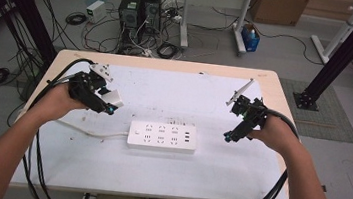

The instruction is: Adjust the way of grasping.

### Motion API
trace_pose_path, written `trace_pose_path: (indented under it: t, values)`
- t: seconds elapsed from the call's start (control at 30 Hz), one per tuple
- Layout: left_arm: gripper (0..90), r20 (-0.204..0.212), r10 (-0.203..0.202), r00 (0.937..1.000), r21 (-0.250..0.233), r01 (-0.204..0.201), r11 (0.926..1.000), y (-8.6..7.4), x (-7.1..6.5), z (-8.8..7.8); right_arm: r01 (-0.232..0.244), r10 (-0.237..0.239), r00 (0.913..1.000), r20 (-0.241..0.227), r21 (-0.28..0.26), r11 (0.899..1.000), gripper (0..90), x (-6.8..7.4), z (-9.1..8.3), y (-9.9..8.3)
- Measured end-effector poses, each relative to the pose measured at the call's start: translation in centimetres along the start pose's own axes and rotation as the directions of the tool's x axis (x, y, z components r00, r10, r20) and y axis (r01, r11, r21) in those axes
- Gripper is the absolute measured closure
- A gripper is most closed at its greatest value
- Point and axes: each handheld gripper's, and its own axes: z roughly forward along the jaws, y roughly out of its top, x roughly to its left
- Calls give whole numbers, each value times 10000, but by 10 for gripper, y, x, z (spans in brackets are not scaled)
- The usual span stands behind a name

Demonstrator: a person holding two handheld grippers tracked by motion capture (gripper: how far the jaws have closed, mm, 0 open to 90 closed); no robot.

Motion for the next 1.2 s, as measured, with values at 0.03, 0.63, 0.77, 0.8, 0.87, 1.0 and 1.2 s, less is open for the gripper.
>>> trace_pose_path:
  t: [0.03,0.63,0.77,0.8,0.87,1.0,1.2]
  values:
    - [427,21,10,10000,9,-10,10000,2,0,0,-43,43,10000,30,-18,10000,17,0,0,0]
    - [426,683,1802,9813,-27,-1804,9836,61,-22,26,-2570,2530,9664,-466,-1346,9570,18,7,10,12]
    - [426,1029,2304,9676,256,-2342,9719,73,-27,33,-3001,2906,9533,-823,-1513,9418,17,8,13,16]
    - [427,1114,2392,9646,296,-2438,9694,75,-28,34,-3180,3036,9467,-1077,-1622,9341,17,9,14,17]
    - [427,1302,2595,9569,372,-2663,9632,81,-32,38,-3469,3246,9344,-1470,-1674,9228,17,11,16,17]
    - [426,1447,2877,9467,251,-2942,9554,90,-39,46,-4292,3845,8934,-2323,-1885,8833,18,11,20,16]
    - [426,1543,3258,9328,107,-3313,9435,103,-50,58,-5686,4600,7929,-3997,-2141,7942,18,9,24,13]
